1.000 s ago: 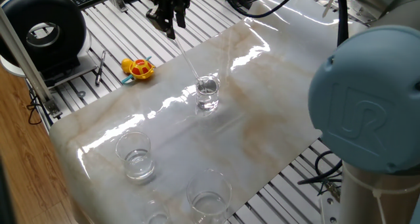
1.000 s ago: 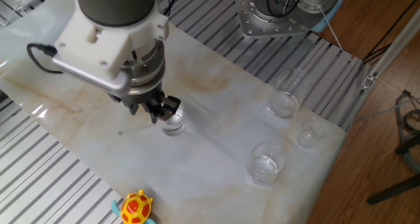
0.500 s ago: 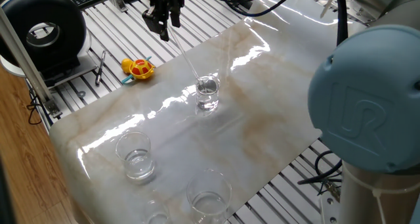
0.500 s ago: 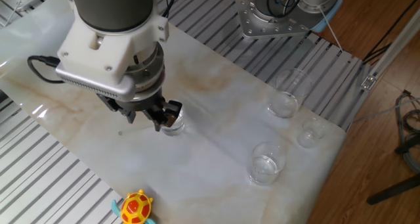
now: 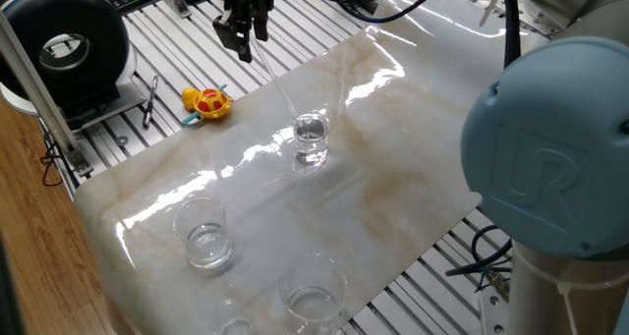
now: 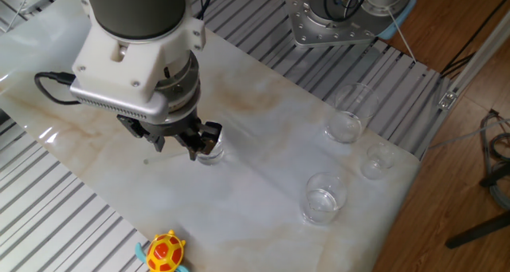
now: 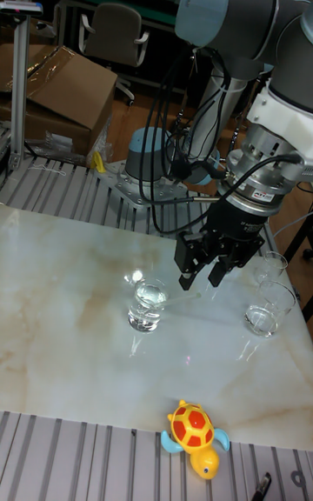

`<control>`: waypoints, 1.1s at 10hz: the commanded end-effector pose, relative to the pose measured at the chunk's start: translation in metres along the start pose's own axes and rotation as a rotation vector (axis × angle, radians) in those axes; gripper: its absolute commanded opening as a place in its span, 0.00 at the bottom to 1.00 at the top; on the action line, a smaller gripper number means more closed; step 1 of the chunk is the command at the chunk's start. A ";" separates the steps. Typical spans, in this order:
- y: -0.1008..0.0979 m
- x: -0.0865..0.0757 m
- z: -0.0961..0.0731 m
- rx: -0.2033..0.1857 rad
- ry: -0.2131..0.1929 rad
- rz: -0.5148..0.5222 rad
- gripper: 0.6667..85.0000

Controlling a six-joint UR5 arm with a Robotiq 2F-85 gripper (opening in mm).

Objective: Stir the beaker with a glass rod

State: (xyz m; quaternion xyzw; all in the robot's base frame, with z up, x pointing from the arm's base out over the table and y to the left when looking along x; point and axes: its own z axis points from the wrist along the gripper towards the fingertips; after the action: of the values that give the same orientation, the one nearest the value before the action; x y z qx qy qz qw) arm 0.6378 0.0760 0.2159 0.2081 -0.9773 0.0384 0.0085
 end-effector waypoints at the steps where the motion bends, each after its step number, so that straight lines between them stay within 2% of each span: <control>1: 0.000 0.003 -0.001 -0.001 0.012 -0.015 0.60; 2: -0.001 0.004 -0.001 0.002 0.013 -0.023 0.60; 5: -0.017 0.019 0.001 0.035 0.023 -0.069 0.57; 7: -0.011 0.018 0.003 0.011 0.013 -0.061 0.56; 8: 0.002 0.015 0.003 -0.020 -0.002 -0.028 0.59; 9: 0.002 0.011 0.003 -0.014 -0.015 -0.011 0.60; 11: 0.007 0.003 0.002 -0.036 -0.045 0.008 0.63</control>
State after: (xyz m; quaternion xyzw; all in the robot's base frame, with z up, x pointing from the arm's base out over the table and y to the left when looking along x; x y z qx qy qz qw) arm 0.6285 0.0697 0.2130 0.2174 -0.9754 0.0354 0.0047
